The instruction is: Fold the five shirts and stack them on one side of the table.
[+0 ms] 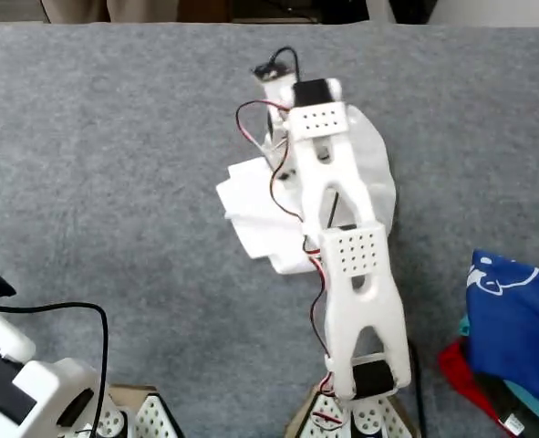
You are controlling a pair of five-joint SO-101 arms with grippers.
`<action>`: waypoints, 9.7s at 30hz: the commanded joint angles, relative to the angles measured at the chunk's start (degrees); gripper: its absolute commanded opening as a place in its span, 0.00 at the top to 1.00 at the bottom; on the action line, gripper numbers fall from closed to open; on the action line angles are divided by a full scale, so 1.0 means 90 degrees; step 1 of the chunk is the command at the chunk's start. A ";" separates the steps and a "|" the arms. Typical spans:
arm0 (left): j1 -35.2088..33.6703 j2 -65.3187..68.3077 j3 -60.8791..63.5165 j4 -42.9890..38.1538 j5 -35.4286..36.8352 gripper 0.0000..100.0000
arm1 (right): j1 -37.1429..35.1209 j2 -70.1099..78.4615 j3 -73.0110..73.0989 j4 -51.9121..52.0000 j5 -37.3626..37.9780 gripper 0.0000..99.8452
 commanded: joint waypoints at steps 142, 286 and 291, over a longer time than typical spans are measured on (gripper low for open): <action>0.5763 0.6129 -0.9368 0.2002 0.4513 0.98 | 0.1509 0.2281 -0.3140 -0.0469 -0.0244 0.98; 0.6310 0.7302 -1.0559 -0.0098 0.5382 0.86 | 0.2300 0.1675 -0.3140 -0.2637 -0.1260 1.00; 0.6691 0.7429 -1.0325 -0.1260 0.5665 0.85 | 0.2300 0.1705 -0.3131 -0.2667 -0.1260 1.00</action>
